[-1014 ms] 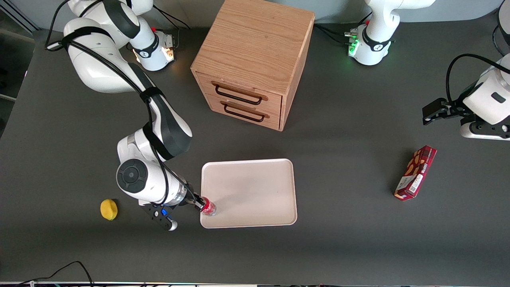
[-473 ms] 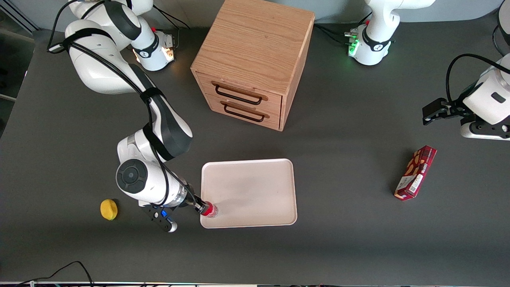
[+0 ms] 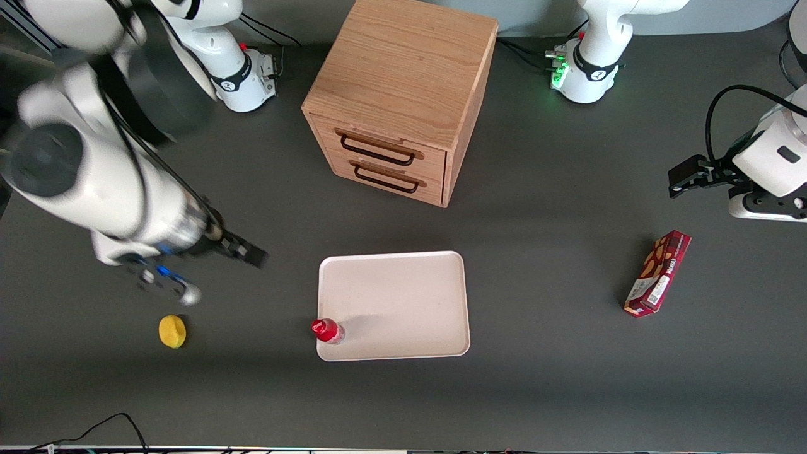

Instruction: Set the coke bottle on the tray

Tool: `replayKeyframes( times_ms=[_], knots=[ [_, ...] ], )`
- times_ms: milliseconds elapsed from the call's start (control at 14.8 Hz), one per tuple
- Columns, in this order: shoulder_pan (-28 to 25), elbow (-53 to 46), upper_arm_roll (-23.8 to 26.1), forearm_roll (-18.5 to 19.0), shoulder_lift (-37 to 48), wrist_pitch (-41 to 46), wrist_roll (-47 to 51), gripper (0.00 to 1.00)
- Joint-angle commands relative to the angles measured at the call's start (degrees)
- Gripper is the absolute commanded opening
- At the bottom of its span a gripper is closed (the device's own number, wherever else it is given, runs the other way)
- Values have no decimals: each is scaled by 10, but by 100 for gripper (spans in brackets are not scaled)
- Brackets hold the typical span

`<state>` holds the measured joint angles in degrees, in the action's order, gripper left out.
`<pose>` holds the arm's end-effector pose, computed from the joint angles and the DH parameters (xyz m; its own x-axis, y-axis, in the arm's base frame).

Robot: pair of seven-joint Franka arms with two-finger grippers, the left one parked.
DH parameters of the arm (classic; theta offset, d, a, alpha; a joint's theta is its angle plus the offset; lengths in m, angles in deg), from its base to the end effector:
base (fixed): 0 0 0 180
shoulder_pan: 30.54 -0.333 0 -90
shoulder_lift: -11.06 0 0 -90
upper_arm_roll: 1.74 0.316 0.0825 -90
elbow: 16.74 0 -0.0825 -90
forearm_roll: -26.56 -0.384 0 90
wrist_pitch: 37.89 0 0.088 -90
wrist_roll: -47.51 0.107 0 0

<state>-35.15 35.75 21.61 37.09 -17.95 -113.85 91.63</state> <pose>0.6300 0.2122 0.6086 0.9336 -0.3541 -0.0552 -0.3526 -0.9351 0.0360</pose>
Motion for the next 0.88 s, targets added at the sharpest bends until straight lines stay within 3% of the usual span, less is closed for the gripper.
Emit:
replayKeyframes(
  times_ms=[0, 203, 338, 541, 811],
  knots=[
    [60, 190, -24, -44, 171, 2, -131, 100],
    [59, 326, -151, -114, 292, -22, -260, 100],
    [58, 433, -200, -118, 357, -68, -321, 100],
    [63, 552, -211, -118, 426, -138, -340, 100],
    [60, 485, -211, -119, 385, -97, -313, 100]
  ],
)
